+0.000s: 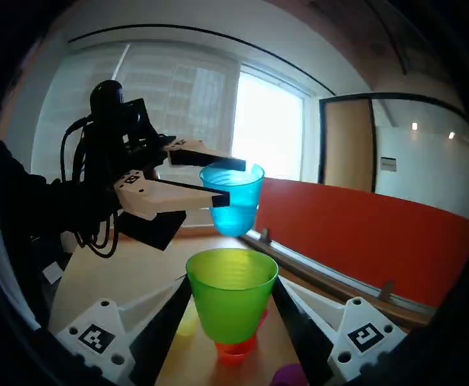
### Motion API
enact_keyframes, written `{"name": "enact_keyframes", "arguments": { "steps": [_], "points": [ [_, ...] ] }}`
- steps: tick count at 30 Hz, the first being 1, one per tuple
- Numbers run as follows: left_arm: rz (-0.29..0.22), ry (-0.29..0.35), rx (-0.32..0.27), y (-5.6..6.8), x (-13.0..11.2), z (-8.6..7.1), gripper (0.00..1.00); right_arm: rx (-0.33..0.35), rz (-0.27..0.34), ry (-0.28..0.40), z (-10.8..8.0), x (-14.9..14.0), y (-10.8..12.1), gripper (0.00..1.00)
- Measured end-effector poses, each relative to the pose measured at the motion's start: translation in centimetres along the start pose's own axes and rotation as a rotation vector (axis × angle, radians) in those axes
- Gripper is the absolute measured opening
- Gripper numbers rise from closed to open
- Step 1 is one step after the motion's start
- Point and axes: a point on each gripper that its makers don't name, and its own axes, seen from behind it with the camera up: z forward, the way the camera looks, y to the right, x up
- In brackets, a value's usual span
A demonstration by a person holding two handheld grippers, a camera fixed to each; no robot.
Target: Pour water
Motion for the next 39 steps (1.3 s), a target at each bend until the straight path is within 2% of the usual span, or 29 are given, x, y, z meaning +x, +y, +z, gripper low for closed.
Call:
{"name": "enact_keyframes", "arguments": {
  "steps": [17,39],
  "points": [
    [0.056,-0.004,-0.008,0.4,0.5,0.0,0.89,0.020,0.010,0.001,0.7,-0.3,-0.8,0.90],
    [0.147,-0.012,-0.031,1.6,0.3,0.1,0.89,0.028,0.018,0.000,1.1,-0.9,-1.2,0.90]
  ]
}}
